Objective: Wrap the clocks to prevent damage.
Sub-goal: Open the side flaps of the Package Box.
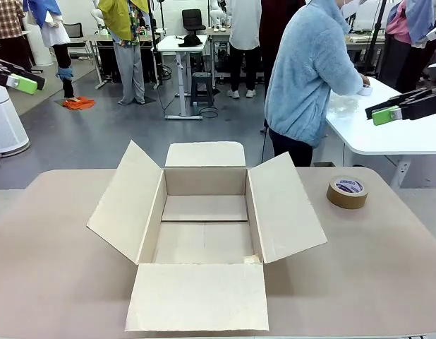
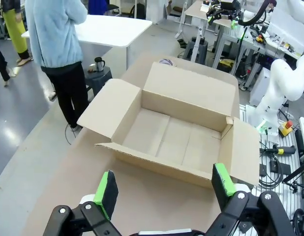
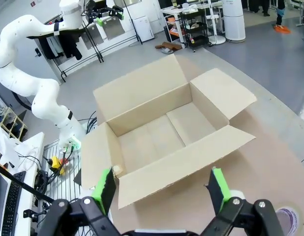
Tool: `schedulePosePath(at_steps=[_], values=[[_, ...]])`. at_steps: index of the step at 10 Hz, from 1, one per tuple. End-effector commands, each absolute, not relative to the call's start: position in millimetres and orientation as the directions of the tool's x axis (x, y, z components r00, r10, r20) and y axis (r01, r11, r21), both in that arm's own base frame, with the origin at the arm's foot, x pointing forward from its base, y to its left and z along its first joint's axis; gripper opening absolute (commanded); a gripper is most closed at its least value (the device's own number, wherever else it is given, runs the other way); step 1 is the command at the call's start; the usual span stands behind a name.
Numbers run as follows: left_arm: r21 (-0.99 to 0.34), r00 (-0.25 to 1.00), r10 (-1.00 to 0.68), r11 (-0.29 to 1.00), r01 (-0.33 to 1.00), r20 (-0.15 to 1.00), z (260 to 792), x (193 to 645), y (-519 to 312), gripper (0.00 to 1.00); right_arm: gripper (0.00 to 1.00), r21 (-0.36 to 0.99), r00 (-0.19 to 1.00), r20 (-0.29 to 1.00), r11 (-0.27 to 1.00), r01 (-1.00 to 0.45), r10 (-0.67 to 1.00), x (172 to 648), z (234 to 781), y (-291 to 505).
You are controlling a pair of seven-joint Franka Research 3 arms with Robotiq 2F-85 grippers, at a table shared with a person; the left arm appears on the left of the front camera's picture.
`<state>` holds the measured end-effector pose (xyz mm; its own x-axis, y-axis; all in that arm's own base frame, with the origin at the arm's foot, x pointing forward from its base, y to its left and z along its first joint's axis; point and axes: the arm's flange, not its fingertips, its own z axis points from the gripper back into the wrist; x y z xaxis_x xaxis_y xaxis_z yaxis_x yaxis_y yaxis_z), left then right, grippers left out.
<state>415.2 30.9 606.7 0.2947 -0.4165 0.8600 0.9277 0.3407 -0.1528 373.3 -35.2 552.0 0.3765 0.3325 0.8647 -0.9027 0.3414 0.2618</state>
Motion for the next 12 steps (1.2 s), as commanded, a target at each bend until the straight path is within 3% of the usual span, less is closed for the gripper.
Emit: schedulePosePath(at_steps=[1,7,8,9,10,11,12], values=[[-0.158,0.295,-0.412,0.334,0.929,0.862,611,415,28,1.00,1.00,0.249,0.360,0.871,0.333,-0.910,0.333,371,559,-31],[-0.155,0.300,-0.426,0.342,0.927,0.854,609,414,27,1.00,1.00,0.249,0.360,0.871,0.333,-0.910,0.333,371,559,-31],[-0.128,0.257,-0.426,0.309,0.942,0.867,612,408,23,0.73,0.62,0.260,0.384,0.854,0.350,-0.900,0.352,366,559,-32],[-0.118,0.252,-0.442,0.308,0.944,0.861,612,403,19,0.40,0.40,0.239,0.375,0.848,0.361,-0.901,0.374,361,556,-29],[-0.113,0.251,-0.449,0.313,0.943,0.857,614,402,16,0.14,0.02,0.245,0.392,0.844,0.388,-0.889,0.366,360,554,-27],[-0.110,0.250,-0.459,0.309,0.945,0.853,614,401,13,0.00,0.00,0.249,0.401,0.840,0.398,-0.883,0.364,360,554,-26],[-0.109,0.251,-0.457,0.313,0.943,0.853,613,398,14,0.00,0.00,0.255,0.410,0.836,0.402,-0.879,0.365,359,553,-27]])
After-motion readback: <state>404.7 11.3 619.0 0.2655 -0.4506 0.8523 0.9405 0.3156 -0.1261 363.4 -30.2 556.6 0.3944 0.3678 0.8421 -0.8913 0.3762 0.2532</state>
